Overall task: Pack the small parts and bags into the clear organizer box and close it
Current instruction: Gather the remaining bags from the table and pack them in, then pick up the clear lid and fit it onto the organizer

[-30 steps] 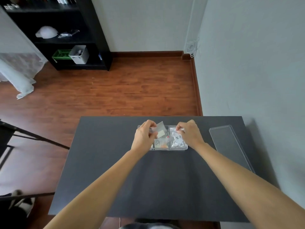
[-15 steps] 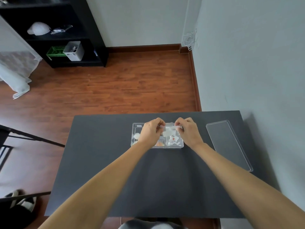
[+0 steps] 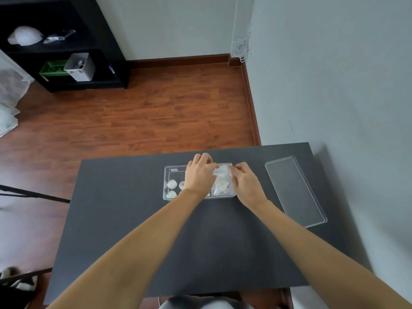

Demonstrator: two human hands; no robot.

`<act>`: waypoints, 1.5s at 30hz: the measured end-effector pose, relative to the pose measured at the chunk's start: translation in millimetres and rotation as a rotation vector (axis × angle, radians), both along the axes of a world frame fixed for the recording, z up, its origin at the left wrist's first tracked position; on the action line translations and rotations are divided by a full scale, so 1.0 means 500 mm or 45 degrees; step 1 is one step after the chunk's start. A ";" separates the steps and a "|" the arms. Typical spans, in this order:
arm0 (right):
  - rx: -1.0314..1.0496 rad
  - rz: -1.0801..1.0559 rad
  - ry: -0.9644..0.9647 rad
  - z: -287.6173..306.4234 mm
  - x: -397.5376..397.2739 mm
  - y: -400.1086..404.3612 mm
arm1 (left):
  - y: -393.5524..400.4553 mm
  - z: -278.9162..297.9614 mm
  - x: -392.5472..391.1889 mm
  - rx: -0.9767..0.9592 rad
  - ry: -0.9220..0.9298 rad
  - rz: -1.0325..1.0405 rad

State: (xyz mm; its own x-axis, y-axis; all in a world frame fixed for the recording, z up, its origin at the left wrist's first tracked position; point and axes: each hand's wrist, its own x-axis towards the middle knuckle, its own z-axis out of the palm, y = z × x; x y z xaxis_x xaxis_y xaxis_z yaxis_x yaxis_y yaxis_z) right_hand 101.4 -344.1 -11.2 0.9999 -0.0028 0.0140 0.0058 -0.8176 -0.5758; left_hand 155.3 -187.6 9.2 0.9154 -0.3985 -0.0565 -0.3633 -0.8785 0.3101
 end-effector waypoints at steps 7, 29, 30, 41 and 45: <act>-0.316 0.046 0.204 0.001 0.009 0.019 | -0.020 -0.013 -0.008 0.230 -0.058 0.010; -0.190 -0.441 -0.001 0.004 -0.154 -0.137 | -0.134 0.040 -0.027 -0.154 -0.043 -0.280; -0.214 -0.477 0.015 0.001 -0.170 -0.148 | -0.152 0.038 -0.029 -0.143 0.009 -0.315; -0.365 -0.740 0.363 -0.059 -0.298 -0.217 | -0.301 -0.031 -0.019 0.152 0.474 -0.463; -0.371 -0.702 0.429 -0.075 -0.314 -0.231 | -0.317 -0.043 -0.015 0.168 0.575 -0.456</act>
State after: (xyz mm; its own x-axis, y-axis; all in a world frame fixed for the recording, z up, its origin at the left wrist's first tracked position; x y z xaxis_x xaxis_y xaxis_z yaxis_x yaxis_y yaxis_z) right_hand -55.4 -459.8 -48.9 0.8038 -0.5533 -0.2186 -0.5935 -0.7711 -0.2304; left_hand 147.7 -346.3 -12.4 0.5991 -0.6412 -0.4796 -0.5018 -0.7674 0.3991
